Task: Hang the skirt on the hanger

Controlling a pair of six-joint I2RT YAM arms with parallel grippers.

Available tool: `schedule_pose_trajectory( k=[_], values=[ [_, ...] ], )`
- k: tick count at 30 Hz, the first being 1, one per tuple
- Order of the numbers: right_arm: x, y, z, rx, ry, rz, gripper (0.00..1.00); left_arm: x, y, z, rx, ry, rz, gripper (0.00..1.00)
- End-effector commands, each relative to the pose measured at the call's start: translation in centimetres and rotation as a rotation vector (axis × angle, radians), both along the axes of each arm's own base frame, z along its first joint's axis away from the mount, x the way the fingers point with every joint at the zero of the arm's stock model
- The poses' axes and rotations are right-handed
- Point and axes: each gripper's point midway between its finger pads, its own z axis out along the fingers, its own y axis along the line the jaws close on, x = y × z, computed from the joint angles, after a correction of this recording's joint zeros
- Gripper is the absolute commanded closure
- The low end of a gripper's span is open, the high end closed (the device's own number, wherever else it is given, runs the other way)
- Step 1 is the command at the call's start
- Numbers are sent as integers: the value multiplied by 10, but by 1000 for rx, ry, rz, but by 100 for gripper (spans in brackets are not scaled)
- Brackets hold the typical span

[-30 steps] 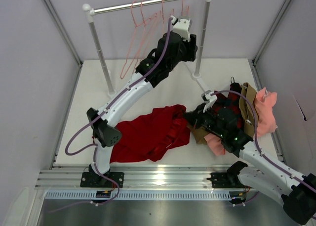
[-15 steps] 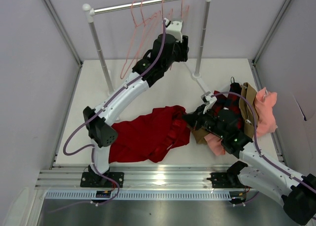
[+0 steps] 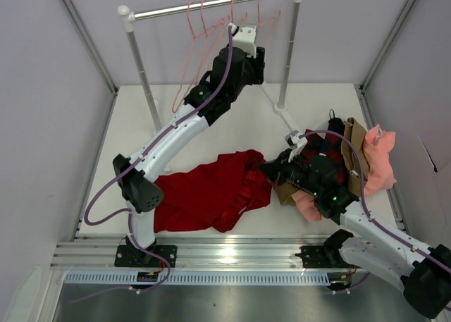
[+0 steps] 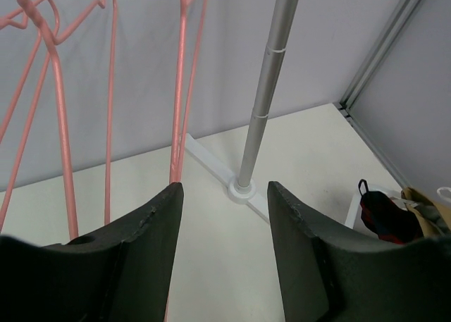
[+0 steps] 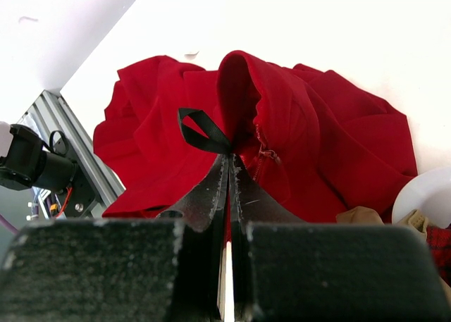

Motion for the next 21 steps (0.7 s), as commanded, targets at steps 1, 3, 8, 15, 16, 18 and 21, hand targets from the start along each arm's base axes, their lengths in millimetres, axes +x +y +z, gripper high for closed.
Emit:
schedule_pose_trajectory(
  k=[1,3,8,15,16,18,21],
  values=[
    [1,5,17,40,-55,17,100,-1,19,31,-17,-76,40,43],
    [2,4,16,36,-60,15,100,7,22,30,-20,-80,51,43],
    [2,4,16,31,-63,16,100,19,20,26,-4,-85,13,43],
    [5,4,15,29,-66,8,100,35,14,12,69,-104,-2,43],
    [4,4,16,29,-68,11,100,38,14,11,70,-103,-2,43],
    [5,5,16,30,-69,14,100,44,14,3,78,-93,-1,43],
    [6,5,14,26,-63,13,100,48,11,-2,84,-93,-5,44]
  ],
)
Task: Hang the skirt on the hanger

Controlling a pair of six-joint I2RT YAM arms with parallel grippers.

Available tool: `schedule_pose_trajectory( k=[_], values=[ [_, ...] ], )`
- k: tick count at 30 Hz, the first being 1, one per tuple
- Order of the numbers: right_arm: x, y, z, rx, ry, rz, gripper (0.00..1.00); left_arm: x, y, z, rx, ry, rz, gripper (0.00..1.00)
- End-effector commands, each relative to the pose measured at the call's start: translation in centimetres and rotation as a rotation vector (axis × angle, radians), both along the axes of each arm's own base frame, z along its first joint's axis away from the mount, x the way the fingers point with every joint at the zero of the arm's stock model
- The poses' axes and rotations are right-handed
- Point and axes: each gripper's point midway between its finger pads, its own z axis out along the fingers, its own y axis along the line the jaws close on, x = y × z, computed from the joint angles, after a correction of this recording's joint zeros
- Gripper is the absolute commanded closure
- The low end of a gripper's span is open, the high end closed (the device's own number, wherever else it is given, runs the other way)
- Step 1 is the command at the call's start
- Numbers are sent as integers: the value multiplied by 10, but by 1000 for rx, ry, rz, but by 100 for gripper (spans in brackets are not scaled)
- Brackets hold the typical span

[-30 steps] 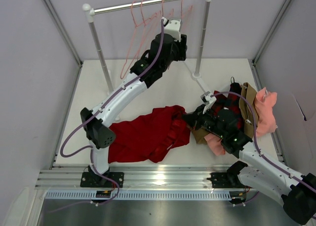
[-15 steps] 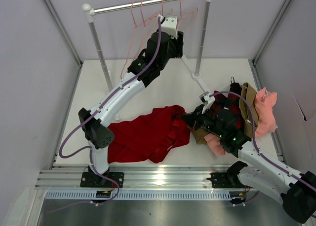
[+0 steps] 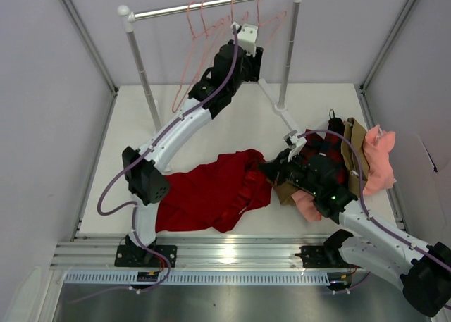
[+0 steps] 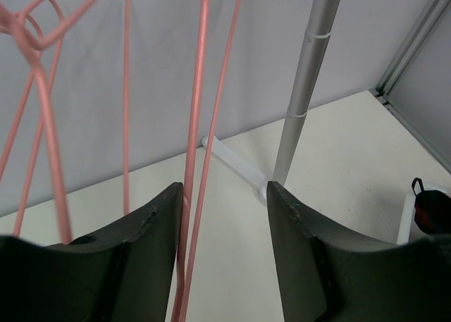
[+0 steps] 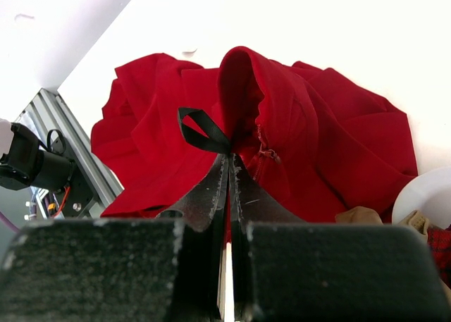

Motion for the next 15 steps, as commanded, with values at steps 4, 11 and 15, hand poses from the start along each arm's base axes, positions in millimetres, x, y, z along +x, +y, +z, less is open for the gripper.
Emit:
schedule_pose_trajectory(
  k=[4,11,15],
  values=[
    [5,4,16,31,-66,11,100,10,2,21,-18,-68,-4,47],
    [7,4,17,34,-70,5,100,16,1,18,-46,-60,-42,64],
    [8,4,18,37,-71,5,100,17,-3,14,-45,-58,-74,65]
  ],
)
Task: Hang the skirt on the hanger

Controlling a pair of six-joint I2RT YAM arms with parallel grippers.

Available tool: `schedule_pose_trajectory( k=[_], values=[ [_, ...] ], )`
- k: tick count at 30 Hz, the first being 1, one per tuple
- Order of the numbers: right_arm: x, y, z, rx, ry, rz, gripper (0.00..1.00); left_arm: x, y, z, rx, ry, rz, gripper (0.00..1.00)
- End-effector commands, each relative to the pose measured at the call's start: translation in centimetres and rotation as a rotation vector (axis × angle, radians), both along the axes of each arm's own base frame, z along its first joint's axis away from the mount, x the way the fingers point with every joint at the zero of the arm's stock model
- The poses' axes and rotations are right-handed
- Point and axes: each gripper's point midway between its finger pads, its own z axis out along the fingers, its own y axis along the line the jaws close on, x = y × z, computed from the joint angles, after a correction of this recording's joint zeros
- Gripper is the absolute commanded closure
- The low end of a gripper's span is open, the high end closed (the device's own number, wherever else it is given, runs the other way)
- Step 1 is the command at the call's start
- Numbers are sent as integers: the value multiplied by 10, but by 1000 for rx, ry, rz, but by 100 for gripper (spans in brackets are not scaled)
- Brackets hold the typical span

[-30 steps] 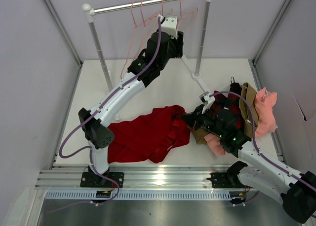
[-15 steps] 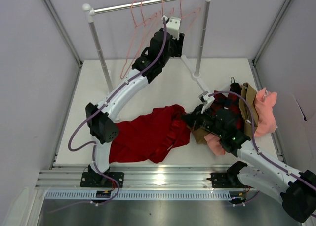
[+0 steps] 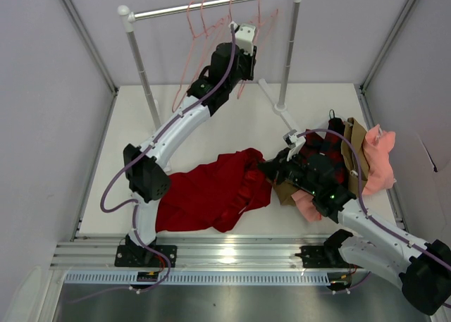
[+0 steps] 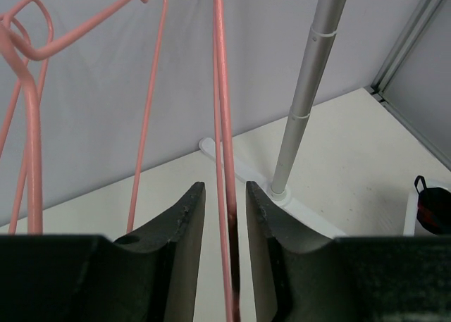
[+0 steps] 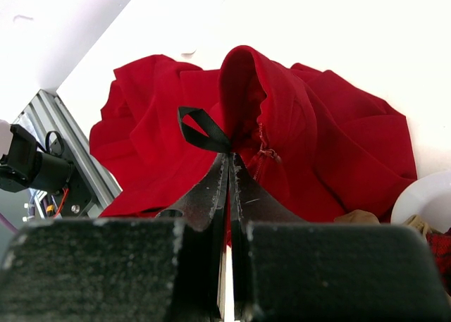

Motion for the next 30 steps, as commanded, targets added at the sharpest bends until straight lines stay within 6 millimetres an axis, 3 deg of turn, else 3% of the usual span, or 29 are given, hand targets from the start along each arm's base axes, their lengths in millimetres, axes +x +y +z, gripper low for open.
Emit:
schedule_pose_trajectory(
  k=[1,10,19,21,26,30],
  values=[
    [5,2,19,34,-70,5,100,2,-5,24,-47,-61,-55,65],
    [7,5,19,34,-71,14,100,8,-8,10,-42,-40,-72,61],
    [8,6,18,30,-73,18,100,14,-1,-1,-50,-24,-12,63],
    [8,6,16,28,-69,16,100,14,2,3,-56,-31,2,67],
    [13,5,12,23,-56,-1,100,12,7,14,-74,-58,17,98],
    [15,3,14,29,-56,-22,100,2,8,32,-87,-83,-14,100]
  ],
)
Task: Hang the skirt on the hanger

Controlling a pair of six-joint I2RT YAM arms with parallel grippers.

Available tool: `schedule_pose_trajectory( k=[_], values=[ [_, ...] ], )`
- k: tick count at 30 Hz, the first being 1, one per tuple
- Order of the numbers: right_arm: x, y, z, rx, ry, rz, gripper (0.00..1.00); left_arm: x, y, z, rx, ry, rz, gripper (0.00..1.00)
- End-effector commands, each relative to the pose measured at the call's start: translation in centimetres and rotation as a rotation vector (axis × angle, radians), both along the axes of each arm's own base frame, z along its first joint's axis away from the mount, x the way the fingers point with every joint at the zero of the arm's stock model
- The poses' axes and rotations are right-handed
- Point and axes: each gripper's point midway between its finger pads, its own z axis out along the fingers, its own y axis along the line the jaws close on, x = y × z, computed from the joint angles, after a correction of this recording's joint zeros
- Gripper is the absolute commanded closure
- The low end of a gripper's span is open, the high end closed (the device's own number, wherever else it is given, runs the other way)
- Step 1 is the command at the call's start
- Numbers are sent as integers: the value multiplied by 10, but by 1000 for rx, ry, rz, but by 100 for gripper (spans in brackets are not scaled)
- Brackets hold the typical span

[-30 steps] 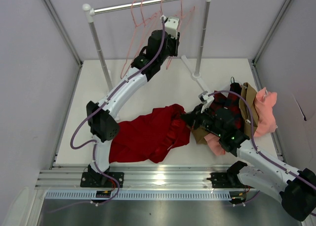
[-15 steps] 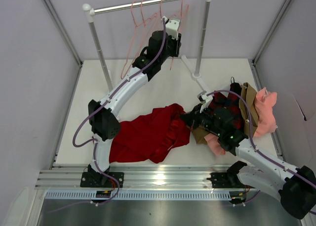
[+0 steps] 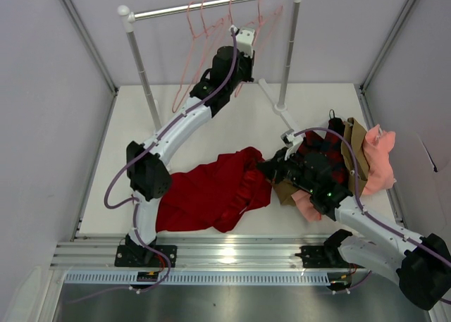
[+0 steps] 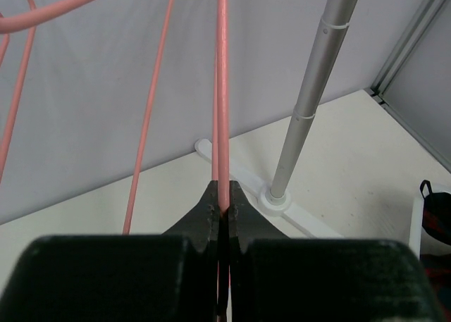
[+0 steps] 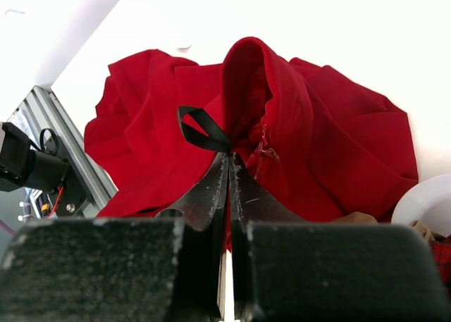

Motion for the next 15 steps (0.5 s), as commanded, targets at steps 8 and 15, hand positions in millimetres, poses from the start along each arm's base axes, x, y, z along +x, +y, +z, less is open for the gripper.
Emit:
schedule_pose_trajectory(
  k=[8,15],
  values=[
    [13,-5,21,52,-44,-69,100,-44,26,101,-145,-113,-32,100],
    [18,-18,19,25,-30,-148,100,-62,38,122,-186,-106,-32,100]
  ],
)
